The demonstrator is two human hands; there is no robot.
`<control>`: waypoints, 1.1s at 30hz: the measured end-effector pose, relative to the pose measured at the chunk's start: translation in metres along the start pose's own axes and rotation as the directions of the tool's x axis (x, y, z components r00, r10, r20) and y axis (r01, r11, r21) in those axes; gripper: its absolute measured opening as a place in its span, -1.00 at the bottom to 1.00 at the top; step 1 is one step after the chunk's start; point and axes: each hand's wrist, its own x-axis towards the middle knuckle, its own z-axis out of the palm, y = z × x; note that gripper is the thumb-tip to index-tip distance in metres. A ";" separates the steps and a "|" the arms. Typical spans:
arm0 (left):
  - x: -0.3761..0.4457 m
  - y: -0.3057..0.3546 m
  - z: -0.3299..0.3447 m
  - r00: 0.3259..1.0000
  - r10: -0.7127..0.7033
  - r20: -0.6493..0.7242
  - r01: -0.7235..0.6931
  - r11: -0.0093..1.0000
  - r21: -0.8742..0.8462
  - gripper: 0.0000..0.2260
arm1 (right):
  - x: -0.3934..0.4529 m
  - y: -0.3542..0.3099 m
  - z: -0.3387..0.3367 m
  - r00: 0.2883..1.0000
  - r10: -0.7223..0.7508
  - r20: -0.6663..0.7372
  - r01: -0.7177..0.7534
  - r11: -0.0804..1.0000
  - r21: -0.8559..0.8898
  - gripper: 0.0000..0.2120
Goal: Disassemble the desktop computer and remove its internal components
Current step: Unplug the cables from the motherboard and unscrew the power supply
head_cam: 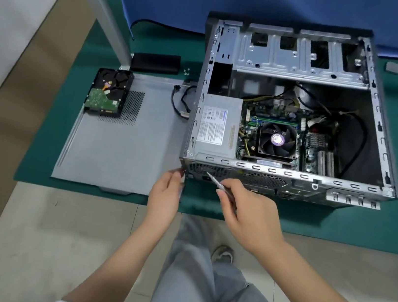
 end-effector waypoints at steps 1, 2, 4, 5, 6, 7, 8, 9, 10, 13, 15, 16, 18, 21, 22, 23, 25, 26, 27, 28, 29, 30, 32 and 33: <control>0.000 -0.006 0.002 1.000 -0.024 -0.003 0.024 1.000 0.011 -0.82 | -0.001 0.003 0.009 0.997 0.041 0.070 -0.040 0.999 -0.010 -0.83; -0.001 -0.011 0.005 0.999 -0.048 0.003 0.048 0.998 0.028 -0.85 | -0.002 0.007 0.020 0.980 0.106 0.167 -0.106 0.994 -0.012 -0.81; -0.002 -0.021 0.014 0.995 -0.086 0.054 0.085 0.996 0.020 -0.88 | -0.003 0.017 0.039 0.895 0.280 0.347 -0.300 0.954 0.003 -0.77; -0.002 -0.024 0.020 0.991 -0.100 0.093 0.099 0.995 0.008 -0.88 | -0.002 0.022 0.045 0.842 0.359 0.403 -0.411 0.910 0.049 -0.77; -0.001 -0.026 0.027 0.985 -0.112 0.134 0.113 0.994 0.003 -0.88 | -0.003 0.026 0.050 0.798 0.418 0.433 -0.512 0.851 0.121 -0.78; 0.000 -0.027 0.034 0.977 -0.126 0.173 0.127 0.992 0.005 -0.89 | -0.003 0.029 0.054 0.769 0.456 0.448 -0.580 0.792 0.190 -0.81; 0.002 -0.028 0.041 0.968 -0.141 0.209 0.143 0.990 0.005 -0.90 | -0.003 0.032 0.057 0.757 0.470 0.454 -0.613 0.752 0.242 -0.84; 0.005 -0.029 0.048 0.957 -0.159 0.243 0.163 0.987 0.005 -0.90 | -0.003 0.035 0.060 0.753 0.473 0.458 -0.626 0.729 0.276 -0.89; 0.008 -0.029 0.053 0.945 -0.183 0.271 0.189 0.982 0.004 -0.90 | -0.003 0.037 0.061 0.750 0.475 0.460 -0.635 0.712 0.299 -0.93; 0.017 -0.030 0.064 0.927 -0.223 0.302 0.227 0.974 0.022 -0.93 | -0.001 0.044 0.062 0.720 0.499 0.482 -0.683 0.630 0.369 -0.90; 0.023 -0.031 0.066 0.935 -0.221 0.277 0.206 0.975 0.082 -0.93 | 0.001 0.049 0.062 0.672 0.516 0.530 -0.738 0.528 0.421 -0.87; 0.026 -0.030 0.065 0.936 -0.222 0.272 0.201 0.974 0.104 -0.93 | 0.003 0.051 0.062 0.656 0.513 0.554 -0.753 0.493 0.435 -0.87; 0.030 -0.029 0.063 0.925 -0.244 0.291 0.218 0.969 0.118 -0.91 | 0.005 0.054 0.063 0.645 0.486 0.589 -0.761 0.481 0.436 -0.86; 0.033 -0.029 0.057 0.895 -0.293 0.335 0.276 0.956 0.100 -0.91 | 0.009 0.057 0.062 0.627 0.439 0.643 -0.766 0.496 0.409 -0.87; 0.034 -0.029 0.055 0.887 -0.306 0.346 0.294 0.952 0.087 -0.91 | 0.010 0.057 0.062 0.613 0.423 0.667 -0.777 0.474 0.414 -0.89; 0.035 -0.029 0.053 0.880 -0.317 0.354 0.311 0.947 0.074 -0.93 | 0.011 0.057 0.061 0.599 0.408 0.689 -0.788 0.451 0.419 -0.89; 0.037 -0.029 0.052 0.869 -0.340 0.359 0.345 0.937 0.052 -0.95 | 0.014 0.056 0.058 0.590 0.380 0.713 -0.793 0.439 0.422 -0.87; 0.038 -0.030 0.052 0.866 -0.350 0.358 0.359 0.932 0.044 -0.95 | 0.014 0.056 0.058 0.590 0.369 0.718 -0.791 0.441 0.423 -0.87; 0.039 -0.030 0.053 0.864 -0.358 0.354 0.369 0.929 0.038 -0.94 | 0.015 0.057 0.057 0.591 0.361 0.721 -0.788 0.448 0.422 -0.86; 0.039 -0.031 0.055 0.866 -0.360 0.346 0.371 0.928 0.037 -0.92 | 0.015 0.058 0.056 0.593 0.355 0.723 -0.785 0.456 0.420 -0.86; 0.039 -0.032 0.056 0.871 -0.359 0.335 0.367 0.929 0.040 -0.90 | 0.015 0.058 0.056 0.599 0.350 0.720 -0.780 0.462 0.423 -0.86; 0.040 -0.033 0.058 0.877 -0.356 0.323 0.362 0.931 0.044 -0.89 | 0.013 0.059 0.057 0.609 0.350 0.712 -0.773 0.465 0.432 -0.86; 0.039 -0.035 0.061 0.892 -0.342 0.296 0.346 0.937 0.040 -0.89 | 0.009 0.059 0.059 0.637 0.357 0.683 -0.754 0.474 0.454 -0.85; 0.039 -0.037 0.062 0.904 -0.322 0.281 0.326 0.945 0.033 -0.89 | 0.007 0.060 0.061 0.649 0.360 0.671 -0.746 0.476 0.466 -0.84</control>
